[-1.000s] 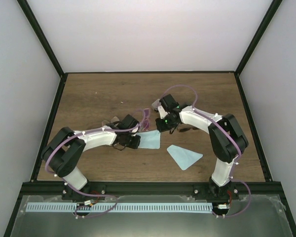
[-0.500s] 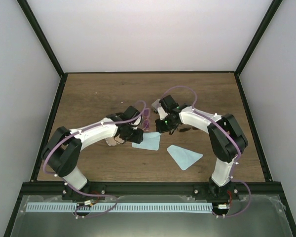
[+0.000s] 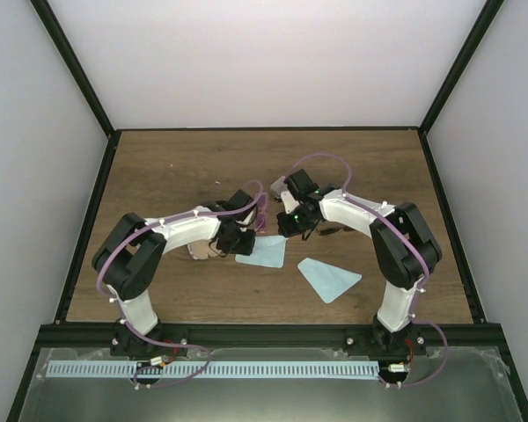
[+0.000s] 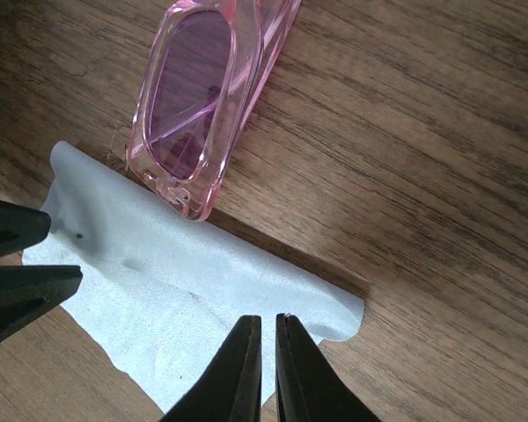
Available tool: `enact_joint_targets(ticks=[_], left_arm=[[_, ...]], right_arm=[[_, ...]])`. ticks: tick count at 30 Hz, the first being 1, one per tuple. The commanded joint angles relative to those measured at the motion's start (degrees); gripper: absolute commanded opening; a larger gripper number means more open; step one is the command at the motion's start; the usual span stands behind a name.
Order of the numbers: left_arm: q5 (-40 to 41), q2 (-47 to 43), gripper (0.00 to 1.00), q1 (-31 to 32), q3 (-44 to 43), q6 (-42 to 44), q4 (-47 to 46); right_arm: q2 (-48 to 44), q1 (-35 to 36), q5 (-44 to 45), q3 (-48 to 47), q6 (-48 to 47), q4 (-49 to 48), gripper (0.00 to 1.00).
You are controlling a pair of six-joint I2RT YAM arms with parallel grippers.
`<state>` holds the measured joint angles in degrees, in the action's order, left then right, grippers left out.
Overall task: Organize the sunglasses
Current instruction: Adjust the glasses cleaning cloth at the center of the board.
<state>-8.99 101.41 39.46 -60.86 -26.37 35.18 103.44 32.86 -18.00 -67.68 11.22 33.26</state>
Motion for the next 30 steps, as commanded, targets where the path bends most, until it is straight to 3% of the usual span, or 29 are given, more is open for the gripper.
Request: enact_joint_targets(ticks=[1,5,13,20,26,30], left_arm=[[3.36,0.04,0.36,-0.26,-1.50,-5.26,-0.10],[4.01,1.22,0.36,-0.35,-2.81,-6.10,-0.26],[3.23,3.72,0.25,-0.35,-3.92,-6.45,-0.97],[4.52,4.18,0.22,-0.35,-2.62,-5.98,-0.36],[4.47,4.69,0.06,-0.35,-2.32,-5.38,-0.25],[4.64,4.60,0.04,-0.33,-2.59,-5.02,0.05]], right_arm=[[0.19,0.02,-0.25,-0.61,-0.16,0.32,0.06],[0.21,0.03,-0.29,-0.61,-0.23,0.47,0.06],[-0.06,0.01,-0.45,-0.44,-0.58,0.96,0.06],[-0.19,0.01,-0.29,0.00,-0.68,0.96,0.06],[-0.01,0.01,-0.40,-0.09,-0.85,0.87,0.06],[0.02,0.01,-0.37,-0.17,-0.87,0.79,0.06]])
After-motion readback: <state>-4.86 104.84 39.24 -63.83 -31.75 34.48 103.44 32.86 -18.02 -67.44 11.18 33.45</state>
